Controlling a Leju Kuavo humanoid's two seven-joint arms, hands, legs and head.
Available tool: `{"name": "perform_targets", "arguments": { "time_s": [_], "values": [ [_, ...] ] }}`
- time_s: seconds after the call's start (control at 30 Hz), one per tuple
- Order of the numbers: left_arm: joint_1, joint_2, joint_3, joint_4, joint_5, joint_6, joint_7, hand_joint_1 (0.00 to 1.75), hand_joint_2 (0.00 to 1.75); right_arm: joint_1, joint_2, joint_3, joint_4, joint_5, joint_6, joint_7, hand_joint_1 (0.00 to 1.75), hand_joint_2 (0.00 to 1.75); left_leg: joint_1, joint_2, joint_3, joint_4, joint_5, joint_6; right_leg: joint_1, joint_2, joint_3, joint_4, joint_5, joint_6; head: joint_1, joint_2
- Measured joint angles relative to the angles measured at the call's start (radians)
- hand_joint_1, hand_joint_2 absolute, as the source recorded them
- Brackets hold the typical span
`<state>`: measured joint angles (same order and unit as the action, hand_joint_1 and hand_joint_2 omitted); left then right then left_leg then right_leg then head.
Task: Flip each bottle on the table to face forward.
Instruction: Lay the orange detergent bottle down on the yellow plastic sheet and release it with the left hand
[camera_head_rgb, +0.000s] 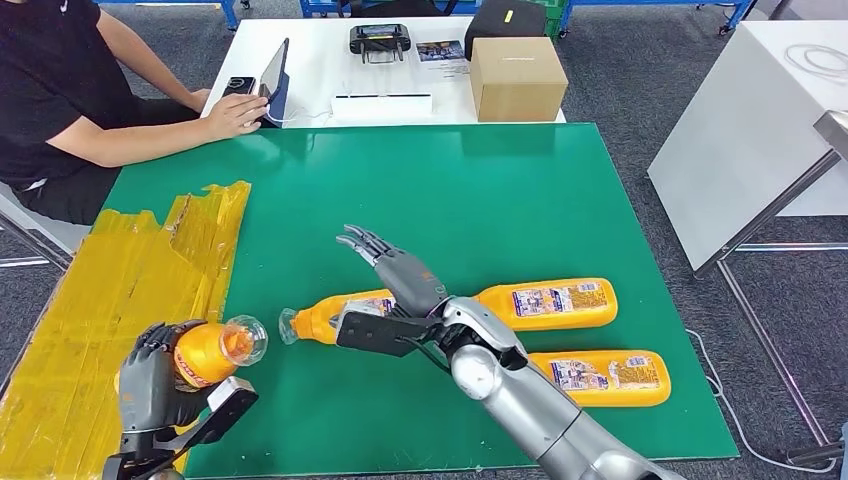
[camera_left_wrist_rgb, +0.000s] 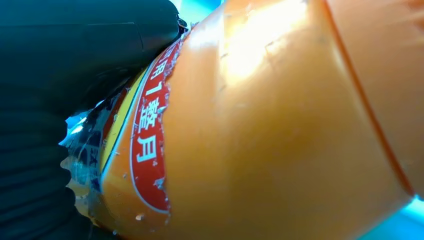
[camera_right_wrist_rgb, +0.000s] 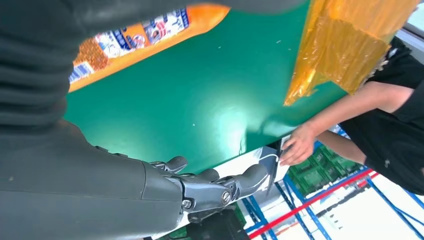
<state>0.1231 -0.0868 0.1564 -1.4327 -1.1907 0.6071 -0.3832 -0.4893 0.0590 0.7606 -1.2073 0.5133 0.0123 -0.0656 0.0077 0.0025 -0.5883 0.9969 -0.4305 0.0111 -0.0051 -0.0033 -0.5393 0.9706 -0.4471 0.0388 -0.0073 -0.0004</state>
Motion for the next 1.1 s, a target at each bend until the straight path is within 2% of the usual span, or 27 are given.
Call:
{"name": "perform_targets", "arguments": {
  "time_s": [0.27,0.6,1.07,1.1],
  "values": [
    [-0.091,0.124,0.003,0.23,-0.126,-0.002,0.038,1.75,1.75,-0.084,0.006,0.018,0.111,-0.063,0.06,0.001,0.0,1.75,0.0,0.0,0.002,0.0,0.001,-0.001,0.001,0.0,0.002,0.001,0.0,0.0,0.0,0.0],
    [-0.181,0.2,-0.008,0.427,-0.239,0.031,0.129,1.75,1.75,-0.157,0.025,0.065,0.21,-0.099,0.086,0.019,0.0,1.75,0.001,-0.001,0.006,-0.001,0.002,-0.004,0.001,-0.001,0.005,0.004,0.0,-0.001,0.0,0.0],
    [-0.243,0.236,-0.025,0.534,-0.275,0.037,0.158,1.75,1.75,-0.195,0.029,0.1,0.273,-0.108,0.105,0.022,0.0,1.75,0.001,-0.002,0.017,-0.002,0.003,-0.007,0.001,-0.001,0.016,0.006,-0.001,-0.003,0.0,0.0],
    [-0.251,0.242,-0.027,0.545,-0.282,0.035,0.163,1.6,1.75,-0.201,0.03,0.104,0.279,-0.113,0.114,0.024,0.0,1.75,0.001,-0.002,0.018,-0.002,0.003,-0.007,0.001,-0.001,0.016,0.007,-0.001,-0.003,0.0,0.0]
  ]
}}
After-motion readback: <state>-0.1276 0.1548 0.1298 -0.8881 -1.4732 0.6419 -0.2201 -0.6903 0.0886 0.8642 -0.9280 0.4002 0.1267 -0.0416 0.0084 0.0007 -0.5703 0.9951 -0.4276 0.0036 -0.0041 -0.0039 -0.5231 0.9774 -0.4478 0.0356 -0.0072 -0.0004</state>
